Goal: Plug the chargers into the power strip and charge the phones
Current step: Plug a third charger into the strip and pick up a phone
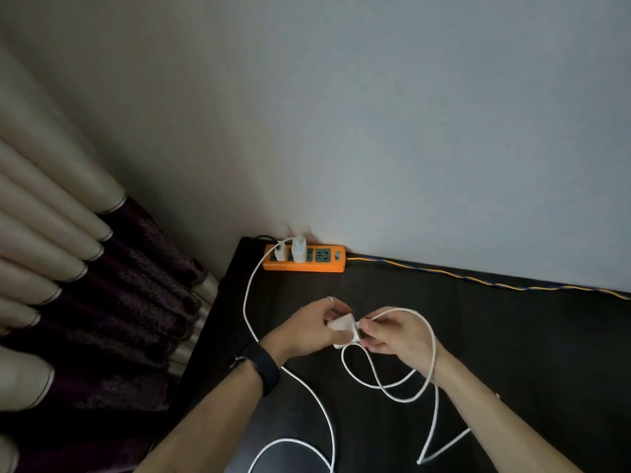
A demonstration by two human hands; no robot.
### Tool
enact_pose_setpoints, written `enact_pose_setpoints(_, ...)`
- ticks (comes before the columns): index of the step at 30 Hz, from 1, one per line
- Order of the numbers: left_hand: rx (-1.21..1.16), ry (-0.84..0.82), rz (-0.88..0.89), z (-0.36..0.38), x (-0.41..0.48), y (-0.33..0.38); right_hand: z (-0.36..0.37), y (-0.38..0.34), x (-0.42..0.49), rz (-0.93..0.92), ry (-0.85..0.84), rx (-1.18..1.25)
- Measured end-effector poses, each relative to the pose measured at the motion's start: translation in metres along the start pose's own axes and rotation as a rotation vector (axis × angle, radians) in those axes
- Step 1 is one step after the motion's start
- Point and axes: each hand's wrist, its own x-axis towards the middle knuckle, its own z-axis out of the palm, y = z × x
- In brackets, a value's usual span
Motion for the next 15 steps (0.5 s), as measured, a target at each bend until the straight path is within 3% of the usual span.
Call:
enact_pose_setpoints(5,0.548,0.247,0.159,0.005,-0.003,-0.008,0.009,-0.006,0.006,-0.064,0.102,-0.089)
enact_pose_setpoints(10,0.663,0.203,0.25,0.004,0.016,-0.006,0.006,-0.004,0.011,-0.122,0.12,-0.156)
enact_pose_setpoints(15,0.711,0.305,0.325,0.014,0.028,0.001,0.003,-0.001,0.02,-0.141,0.243,0.071)
